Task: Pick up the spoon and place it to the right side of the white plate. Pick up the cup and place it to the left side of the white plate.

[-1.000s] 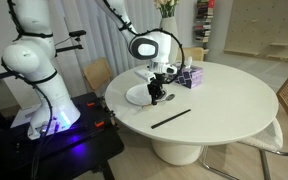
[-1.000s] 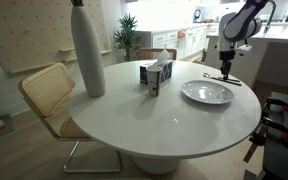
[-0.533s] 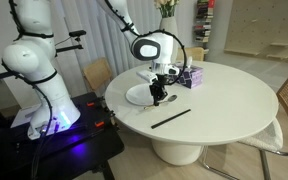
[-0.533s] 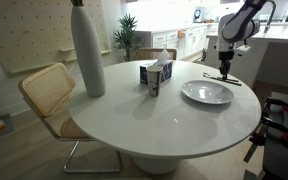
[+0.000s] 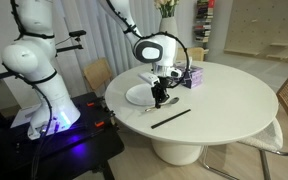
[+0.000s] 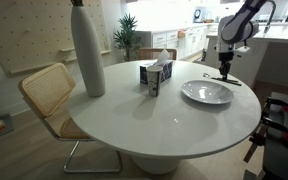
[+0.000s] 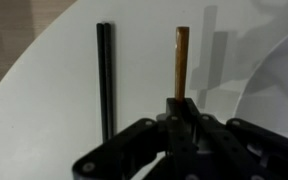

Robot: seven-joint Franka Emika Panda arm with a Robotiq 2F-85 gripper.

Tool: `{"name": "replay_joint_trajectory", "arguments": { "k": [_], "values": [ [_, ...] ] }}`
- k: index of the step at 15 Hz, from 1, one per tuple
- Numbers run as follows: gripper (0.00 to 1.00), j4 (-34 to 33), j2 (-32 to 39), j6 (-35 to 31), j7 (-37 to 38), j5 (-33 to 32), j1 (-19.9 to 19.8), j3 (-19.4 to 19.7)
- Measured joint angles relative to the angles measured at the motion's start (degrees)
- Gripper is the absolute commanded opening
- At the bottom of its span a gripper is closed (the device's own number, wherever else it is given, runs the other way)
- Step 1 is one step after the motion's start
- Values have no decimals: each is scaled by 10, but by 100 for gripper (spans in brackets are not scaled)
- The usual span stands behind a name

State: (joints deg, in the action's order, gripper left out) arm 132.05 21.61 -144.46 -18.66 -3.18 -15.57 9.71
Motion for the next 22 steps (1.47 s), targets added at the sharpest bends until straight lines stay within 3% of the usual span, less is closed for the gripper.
{"name": "replay_joint_trajectory", "arguments": {
  "k": [8,9,10,12,20,22],
  "values": [
    [3,-6,20,0,0,0,0,-1],
    [15,-6,21,0,0,0,0,-1],
    [37,-6,22,0,0,0,0,-1],
    [40,-6,22,0,0,0,0,-1],
    [99,-8,22,0,0,-1,0,-1],
    [100,-10,21,0,0,-2,1,-1]
  ]
}}
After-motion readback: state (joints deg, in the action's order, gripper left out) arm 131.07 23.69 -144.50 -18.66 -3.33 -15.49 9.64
